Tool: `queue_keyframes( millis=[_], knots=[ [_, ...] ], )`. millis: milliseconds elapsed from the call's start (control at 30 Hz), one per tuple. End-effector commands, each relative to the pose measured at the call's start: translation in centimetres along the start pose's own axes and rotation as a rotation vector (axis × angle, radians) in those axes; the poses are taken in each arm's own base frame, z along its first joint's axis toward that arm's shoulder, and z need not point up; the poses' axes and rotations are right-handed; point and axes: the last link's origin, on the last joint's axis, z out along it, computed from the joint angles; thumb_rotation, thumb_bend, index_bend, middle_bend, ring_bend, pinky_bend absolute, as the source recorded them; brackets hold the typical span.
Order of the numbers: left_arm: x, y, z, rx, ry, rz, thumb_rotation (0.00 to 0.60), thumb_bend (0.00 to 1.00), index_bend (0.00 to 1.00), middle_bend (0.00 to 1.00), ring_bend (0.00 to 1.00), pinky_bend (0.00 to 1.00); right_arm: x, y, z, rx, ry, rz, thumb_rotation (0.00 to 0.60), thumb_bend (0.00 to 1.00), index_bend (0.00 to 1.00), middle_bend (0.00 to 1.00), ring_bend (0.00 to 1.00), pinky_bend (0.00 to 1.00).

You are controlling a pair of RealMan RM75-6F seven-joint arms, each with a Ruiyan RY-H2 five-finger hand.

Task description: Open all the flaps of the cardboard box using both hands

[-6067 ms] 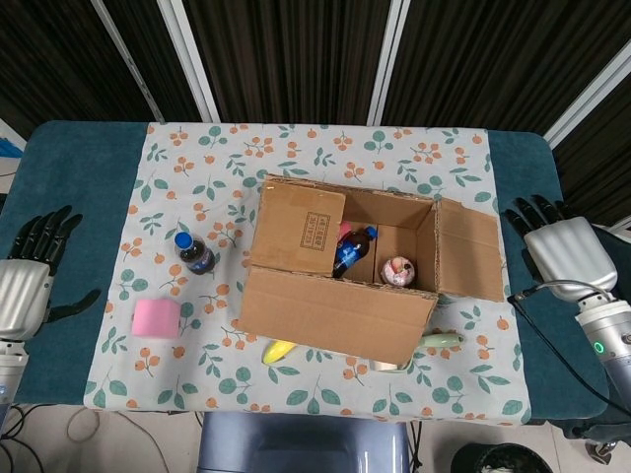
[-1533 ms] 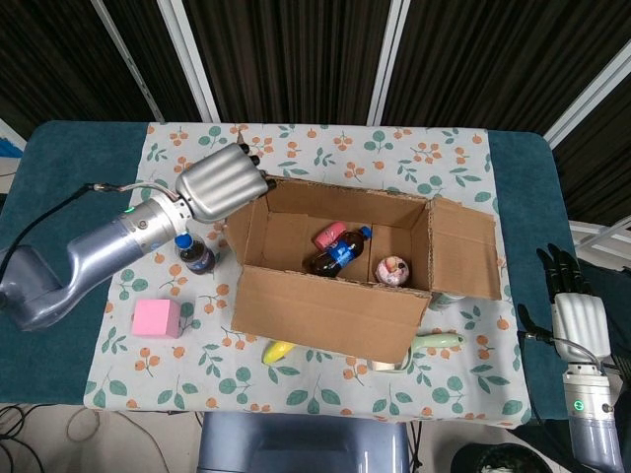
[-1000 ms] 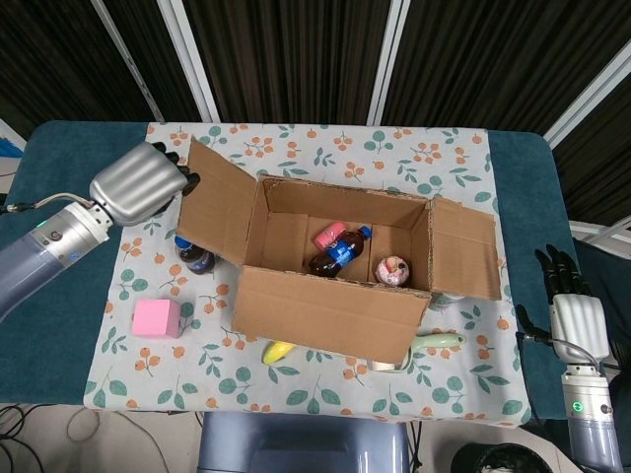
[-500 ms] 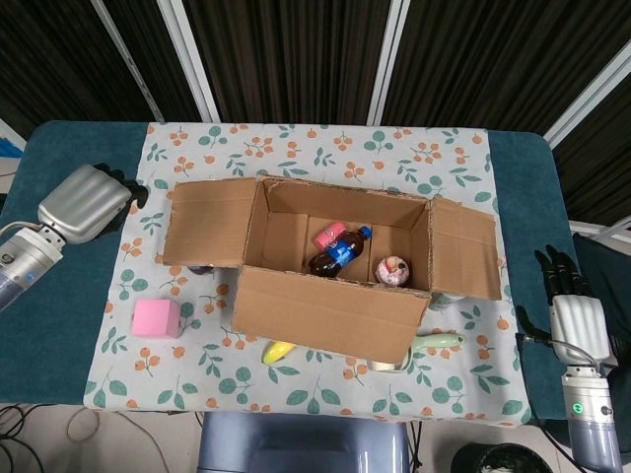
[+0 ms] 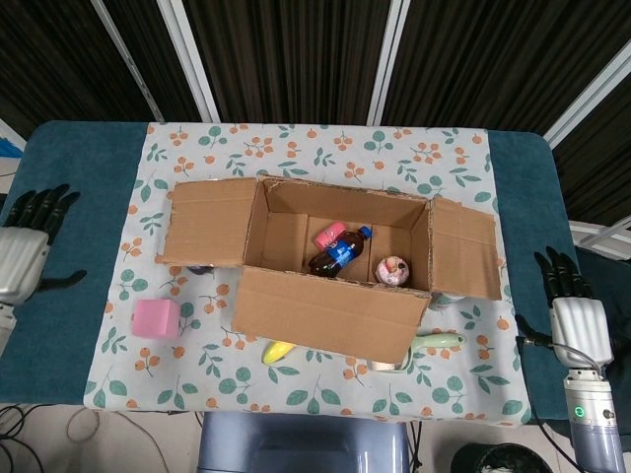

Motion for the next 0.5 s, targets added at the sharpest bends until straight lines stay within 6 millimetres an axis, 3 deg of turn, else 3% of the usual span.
queue_keyframes(
  millis=[33, 267, 500],
  knots=[
    [-2.9, -1.0, -4.5, 0.099, 0.013, -0.038, 0.6, 0.09, 0.0, 0.0, 0.0, 0.0, 0.0, 0.0, -0.2, 0.01, -0.016, -0.021, 0.6, 0.21, 0.0, 0.0, 0.0, 0.23],
    [-5.4, -2.4, -8.6, 0.138, 0.071, -0.055, 0.6, 0.08, 0.0, 0.0, 0.0, 0.0, 0.1, 0.1, -0.6, 0.027, -0.047, -0.081, 0.6, 0.14, 0.0, 0.0, 0.0, 0.22],
    [-5.8, -3.4, -8.8, 0.152, 0.091, -0.046, 0.6, 0.08, 0.0, 0.0, 0.0, 0.0, 0.1, -0.4, -0.8, 0.064, -0.048, -0.103, 0.6, 0.14, 0.0, 0.0, 0.0, 0.22]
  ],
)
